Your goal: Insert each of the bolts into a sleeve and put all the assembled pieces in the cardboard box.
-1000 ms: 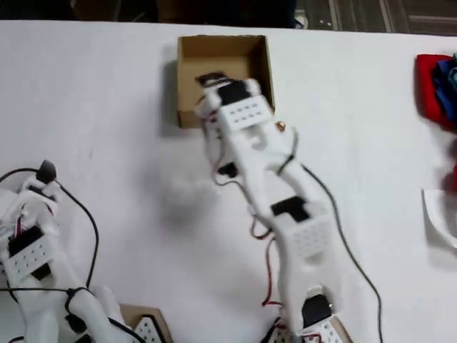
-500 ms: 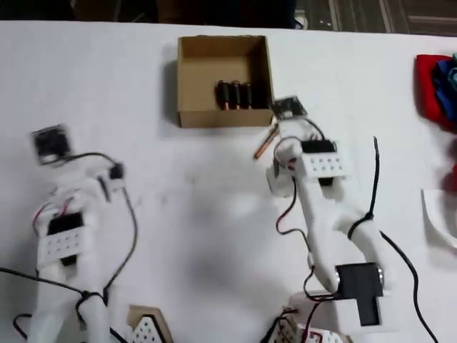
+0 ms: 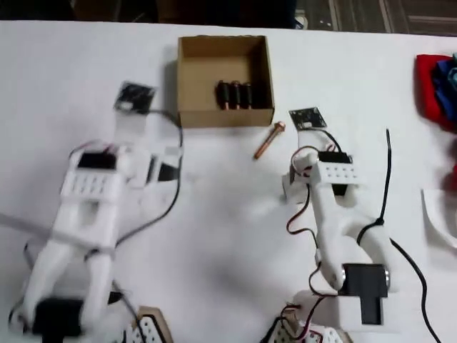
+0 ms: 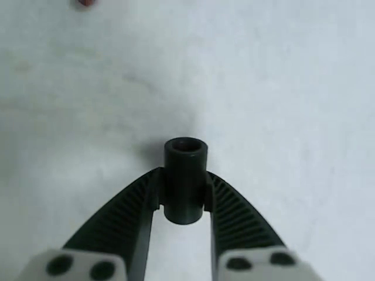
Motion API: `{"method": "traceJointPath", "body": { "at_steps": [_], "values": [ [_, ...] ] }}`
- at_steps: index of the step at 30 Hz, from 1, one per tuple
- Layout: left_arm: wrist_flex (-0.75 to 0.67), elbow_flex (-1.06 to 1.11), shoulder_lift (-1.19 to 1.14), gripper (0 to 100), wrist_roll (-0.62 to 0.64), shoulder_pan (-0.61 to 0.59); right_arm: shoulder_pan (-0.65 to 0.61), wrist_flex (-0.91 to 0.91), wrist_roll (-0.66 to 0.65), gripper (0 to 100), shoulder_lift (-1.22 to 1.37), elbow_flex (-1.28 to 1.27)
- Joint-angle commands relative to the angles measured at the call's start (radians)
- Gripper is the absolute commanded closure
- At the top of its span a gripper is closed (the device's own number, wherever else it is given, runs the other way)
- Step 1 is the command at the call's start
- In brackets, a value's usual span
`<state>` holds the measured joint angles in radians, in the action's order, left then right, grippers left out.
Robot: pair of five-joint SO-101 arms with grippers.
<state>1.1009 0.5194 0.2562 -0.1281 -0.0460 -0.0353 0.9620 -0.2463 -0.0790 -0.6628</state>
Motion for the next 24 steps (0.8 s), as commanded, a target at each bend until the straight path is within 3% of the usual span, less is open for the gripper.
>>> {"method": "traceJointPath", "body": {
  "at_steps": [1,5,13,24],
  "values": [
    [0.219,-0.364,-0.267,67,-0.009,0.074,0.015,-0.025,-0.009,97.4,0.053,0.012],
    [0.393,-0.705,-0.502,67,-0.009,0.138,0.012,-0.024,-0.009,97.0,0.119,0.034],
    [0.580,-1.241,-0.790,67,-0.009,0.222,0.012,-0.019,-0.009,87.4,0.150,0.066],
    [0.621,-1.535,-1.025,67,-0.008,0.275,0.013,-0.071,-0.009,90.5,0.153,0.068]
  ]
}}
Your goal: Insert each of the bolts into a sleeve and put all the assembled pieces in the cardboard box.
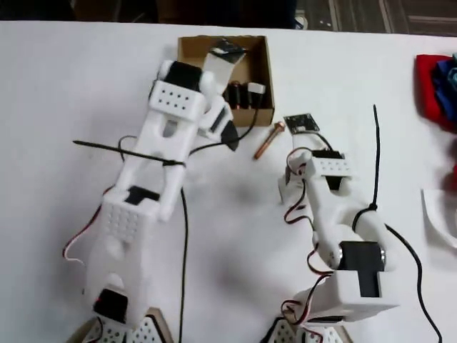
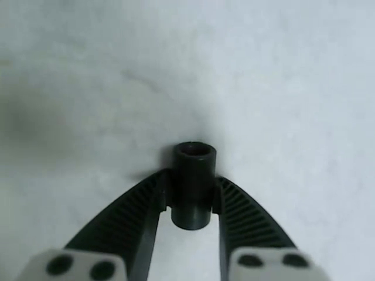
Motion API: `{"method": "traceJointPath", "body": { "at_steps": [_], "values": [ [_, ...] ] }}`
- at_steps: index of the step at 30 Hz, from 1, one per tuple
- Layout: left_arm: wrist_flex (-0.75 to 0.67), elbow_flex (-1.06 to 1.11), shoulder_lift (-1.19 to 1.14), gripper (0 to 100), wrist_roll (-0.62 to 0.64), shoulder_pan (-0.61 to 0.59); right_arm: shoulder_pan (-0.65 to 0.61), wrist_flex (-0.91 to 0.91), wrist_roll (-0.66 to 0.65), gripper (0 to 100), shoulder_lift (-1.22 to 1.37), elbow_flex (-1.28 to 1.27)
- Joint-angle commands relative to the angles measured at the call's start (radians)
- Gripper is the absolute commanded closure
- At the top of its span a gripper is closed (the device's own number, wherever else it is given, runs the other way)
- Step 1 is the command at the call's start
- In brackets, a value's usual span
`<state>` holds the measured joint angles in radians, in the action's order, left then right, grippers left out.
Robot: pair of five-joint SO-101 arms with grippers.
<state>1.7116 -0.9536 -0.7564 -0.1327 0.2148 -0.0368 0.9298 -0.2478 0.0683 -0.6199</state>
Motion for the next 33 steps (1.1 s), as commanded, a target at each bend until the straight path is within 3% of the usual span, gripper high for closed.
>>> {"method": "traceJointPath", "body": {
  "at_steps": [1,20,23,28,33],
  "values": [
    [0.011,-0.067,-0.023,67,-0.003,0.014,0.015,-0.039,-0.008,90.5,0.005,0.025],
    [0.011,-0.071,-0.052,67,-0.003,0.015,0.013,-0.042,-0.008,90.8,0.007,0.061],
    [0.008,-0.071,-0.052,67,-0.003,0.021,0.019,-0.041,-0.008,97.4,0.004,0.058],
    [-0.005,-0.071,-0.054,67,-0.003,0.075,0.142,-0.013,-0.008,97.5,-0.048,0.060],
    [-0.114,-0.068,-0.083,67,0.028,0.129,0.298,0.107,-0.018,97.5,-0.231,0.055]
  ]
}}
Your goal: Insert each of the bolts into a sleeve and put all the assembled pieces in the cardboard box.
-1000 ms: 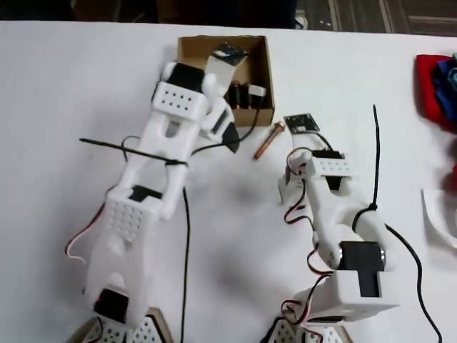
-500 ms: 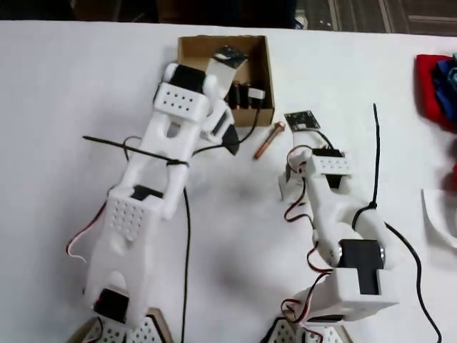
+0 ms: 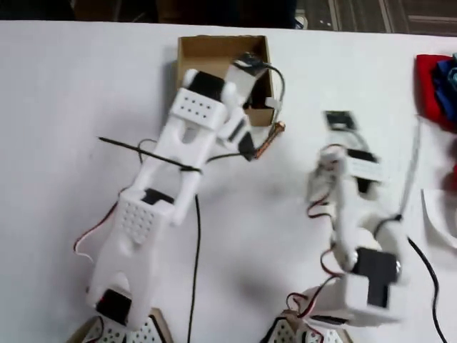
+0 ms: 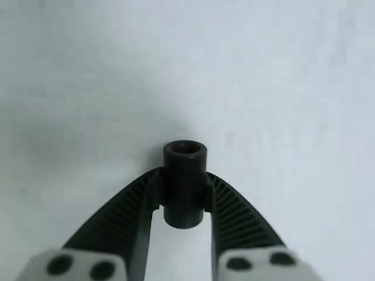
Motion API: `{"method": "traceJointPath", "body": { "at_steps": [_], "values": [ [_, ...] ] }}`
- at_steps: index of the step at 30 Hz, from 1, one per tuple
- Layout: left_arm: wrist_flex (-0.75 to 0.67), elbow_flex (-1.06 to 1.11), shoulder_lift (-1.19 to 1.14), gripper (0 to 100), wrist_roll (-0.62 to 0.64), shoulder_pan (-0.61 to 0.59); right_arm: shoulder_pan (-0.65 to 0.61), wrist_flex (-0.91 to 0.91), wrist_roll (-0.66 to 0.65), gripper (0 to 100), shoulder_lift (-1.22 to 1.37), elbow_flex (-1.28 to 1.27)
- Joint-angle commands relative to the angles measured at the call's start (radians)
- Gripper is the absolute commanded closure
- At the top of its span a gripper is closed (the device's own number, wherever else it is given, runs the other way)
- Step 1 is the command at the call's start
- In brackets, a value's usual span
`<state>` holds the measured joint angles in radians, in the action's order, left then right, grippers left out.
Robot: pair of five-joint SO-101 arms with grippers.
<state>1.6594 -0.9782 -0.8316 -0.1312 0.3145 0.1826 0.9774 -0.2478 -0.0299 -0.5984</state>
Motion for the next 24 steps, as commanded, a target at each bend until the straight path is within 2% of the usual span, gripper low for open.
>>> {"method": "traceJointPath", "body": {
  "at_steps": [1,6,17,24],
  "values": [
    [-0.078,-0.047,-0.026,67,0.058,0.034,0.096,0.084,-0.041,97.5,-0.171,0.031],
    [-0.146,-0.047,-0.123,67,0.130,0.055,0.111,0.116,-0.112,97.5,-0.338,-0.080],
    [-0.348,-0.045,-0.147,67,0.241,0.074,0.113,0.065,-0.112,97.5,-0.601,-0.367],
    [-0.391,-0.039,-0.160,79,0.238,0.078,0.108,0.065,-0.109,97.5,-0.742,-0.440]
  ]
}}
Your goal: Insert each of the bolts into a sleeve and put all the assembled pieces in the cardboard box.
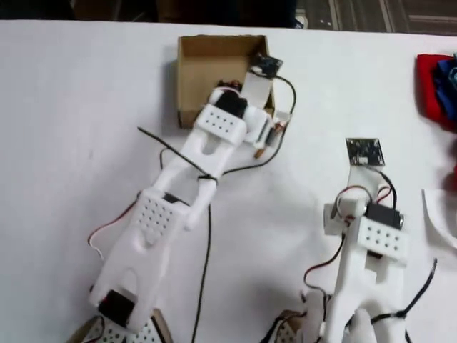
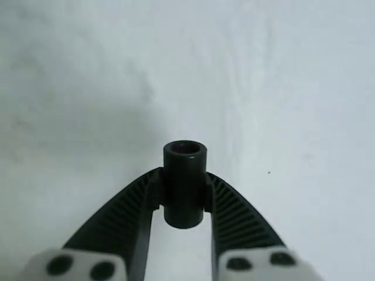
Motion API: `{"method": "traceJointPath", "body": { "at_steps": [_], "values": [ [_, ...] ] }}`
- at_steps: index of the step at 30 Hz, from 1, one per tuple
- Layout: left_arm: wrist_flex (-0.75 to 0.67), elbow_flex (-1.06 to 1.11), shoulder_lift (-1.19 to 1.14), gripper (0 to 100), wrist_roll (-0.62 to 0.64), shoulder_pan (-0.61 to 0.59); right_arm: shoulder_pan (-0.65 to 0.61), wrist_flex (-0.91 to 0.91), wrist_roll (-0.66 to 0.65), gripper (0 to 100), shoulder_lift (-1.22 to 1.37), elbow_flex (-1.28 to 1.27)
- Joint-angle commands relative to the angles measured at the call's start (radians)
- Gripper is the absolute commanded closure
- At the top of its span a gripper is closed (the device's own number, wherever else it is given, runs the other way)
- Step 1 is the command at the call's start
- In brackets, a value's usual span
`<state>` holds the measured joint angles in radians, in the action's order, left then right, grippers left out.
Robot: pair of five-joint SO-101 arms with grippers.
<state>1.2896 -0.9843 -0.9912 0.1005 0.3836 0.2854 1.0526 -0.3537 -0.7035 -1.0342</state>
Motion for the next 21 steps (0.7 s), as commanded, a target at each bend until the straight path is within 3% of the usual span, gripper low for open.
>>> {"method": "traceJointPath", "body": {
  "at_steps": [1,15,20,21],
  "values": [
    [-0.018,-0.038,-0.012,79,0.006,0.009,0.005,-0.010,0.000,97.5,-0.082,-0.012],
    [0.018,-0.081,-0.101,79,-0.058,0.009,0.008,-0.008,0.000,97.5,-0.131,-0.035],
    [0.000,-0.088,-0.101,98,-0.060,0.003,0.008,-0.008,0.000,97.5,-0.131,-0.037],
    [0.000,-0.087,-0.101,98,-0.060,0.005,0.008,-0.008,0.000,97.5,-0.131,-0.037]
  ]
}}
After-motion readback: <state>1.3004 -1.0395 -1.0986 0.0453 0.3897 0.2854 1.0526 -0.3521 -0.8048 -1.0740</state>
